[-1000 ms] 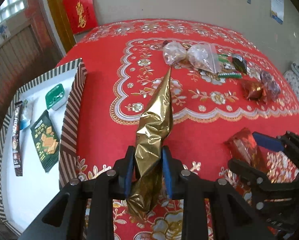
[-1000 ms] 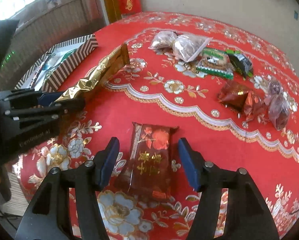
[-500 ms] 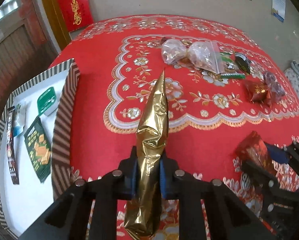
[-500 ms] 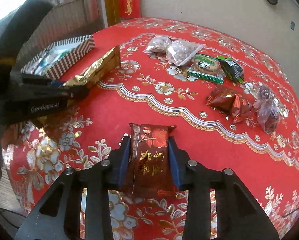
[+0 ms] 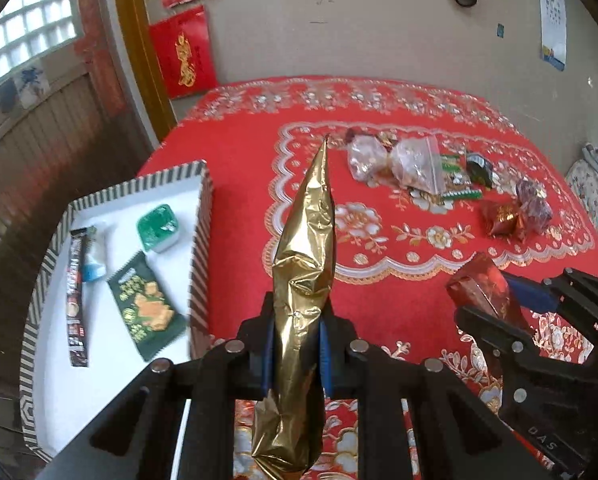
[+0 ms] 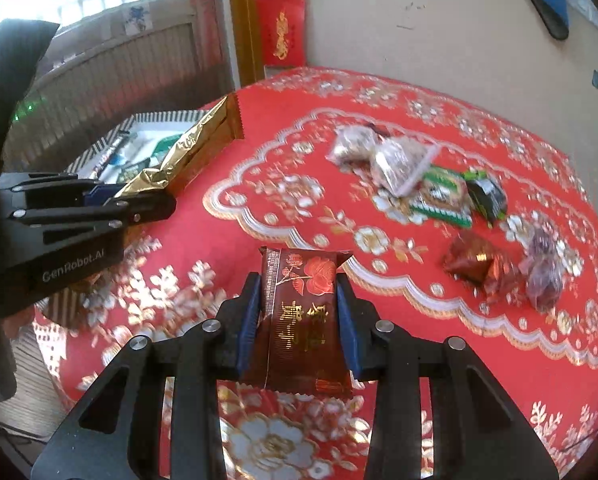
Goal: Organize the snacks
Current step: 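Carry the gold foil packet and red-brown pastry over the tray with both tools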
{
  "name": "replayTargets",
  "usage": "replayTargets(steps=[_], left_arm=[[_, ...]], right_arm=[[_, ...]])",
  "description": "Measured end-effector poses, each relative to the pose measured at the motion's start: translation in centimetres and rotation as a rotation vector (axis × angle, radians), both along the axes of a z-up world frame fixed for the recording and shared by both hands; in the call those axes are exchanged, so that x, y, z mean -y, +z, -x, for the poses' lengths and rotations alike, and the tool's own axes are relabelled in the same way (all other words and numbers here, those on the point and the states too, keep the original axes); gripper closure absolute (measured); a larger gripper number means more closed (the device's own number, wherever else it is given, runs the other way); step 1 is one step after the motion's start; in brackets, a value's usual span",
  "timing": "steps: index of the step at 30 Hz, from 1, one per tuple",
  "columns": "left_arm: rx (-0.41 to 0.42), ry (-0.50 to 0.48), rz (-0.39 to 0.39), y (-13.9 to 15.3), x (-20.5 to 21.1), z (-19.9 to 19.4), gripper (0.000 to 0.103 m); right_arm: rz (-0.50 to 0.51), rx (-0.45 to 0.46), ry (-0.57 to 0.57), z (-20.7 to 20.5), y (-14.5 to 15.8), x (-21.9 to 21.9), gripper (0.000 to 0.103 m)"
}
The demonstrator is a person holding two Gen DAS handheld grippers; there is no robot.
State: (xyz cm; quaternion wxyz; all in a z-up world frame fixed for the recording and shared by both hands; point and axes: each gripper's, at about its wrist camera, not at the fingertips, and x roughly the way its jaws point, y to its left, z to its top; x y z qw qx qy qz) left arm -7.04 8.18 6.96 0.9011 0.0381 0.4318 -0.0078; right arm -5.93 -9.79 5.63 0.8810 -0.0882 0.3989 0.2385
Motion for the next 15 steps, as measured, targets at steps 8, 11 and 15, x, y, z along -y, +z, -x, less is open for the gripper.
replayTargets(steps=[8, 11, 15], left_arm=[[0.033, 0.049, -0.021, 1.6, -2.5, 0.1, 0.083], [0.046, 0.072, -0.029, 2.1, -3.8, 0.2, 0.083], [0.055, 0.108, -0.04, 2.5, -5.8, 0.2, 0.083]], right_arm=[[-0.005, 0.032, 0.049, -0.5, 2.0, -3.2, 0.068], [0.0, 0.04, 0.074, -0.9, 2.5, -4.8, 0.068], [0.001, 0.05, 0.105, -1.5, 3.2, -6.9, 0.068]])
